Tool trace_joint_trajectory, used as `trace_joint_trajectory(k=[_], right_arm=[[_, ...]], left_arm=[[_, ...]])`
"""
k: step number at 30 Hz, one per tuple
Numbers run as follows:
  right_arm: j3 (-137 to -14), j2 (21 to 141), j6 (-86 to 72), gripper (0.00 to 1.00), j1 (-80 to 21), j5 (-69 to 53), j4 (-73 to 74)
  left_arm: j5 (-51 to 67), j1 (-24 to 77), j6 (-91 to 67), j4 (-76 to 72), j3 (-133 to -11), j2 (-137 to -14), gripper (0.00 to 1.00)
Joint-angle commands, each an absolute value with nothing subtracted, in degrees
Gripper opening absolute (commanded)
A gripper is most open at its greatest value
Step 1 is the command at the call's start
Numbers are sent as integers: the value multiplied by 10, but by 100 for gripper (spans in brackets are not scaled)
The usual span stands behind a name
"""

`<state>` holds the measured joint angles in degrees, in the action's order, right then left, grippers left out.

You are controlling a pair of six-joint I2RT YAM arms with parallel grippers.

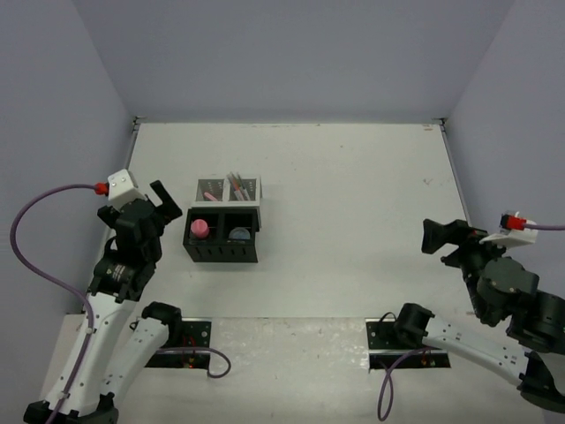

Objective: Sort the stationery into containers
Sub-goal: Reset both arms

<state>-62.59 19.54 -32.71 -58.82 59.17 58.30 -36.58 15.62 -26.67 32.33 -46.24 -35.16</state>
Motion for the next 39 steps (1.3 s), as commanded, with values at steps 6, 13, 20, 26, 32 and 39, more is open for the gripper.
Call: trace_joint_trajectory(k=[6,13,20,26,32,39], right_arm=[[-635,312,-327,99,-542,601,575],[-621,376,-230,99,-279,373,430],[-632,230,-192,99,-192,270,452],[-647,240,-159,99,-192,251,524],[-641,275,-168,99,-192,241,537],[-614,237,-168,99,-192,212,509]], left_arm=[[-308,90,-221,260,-460,-327,100],[-331,79,-221,265,-469,-323,100],[-236,95,-131,270,-439,-222,100],[-220,99,-110,252,-407,-176,100],[-212,100,-84,249,-393,-146,100],[-190,100,-73,230,-367,-108,100]])
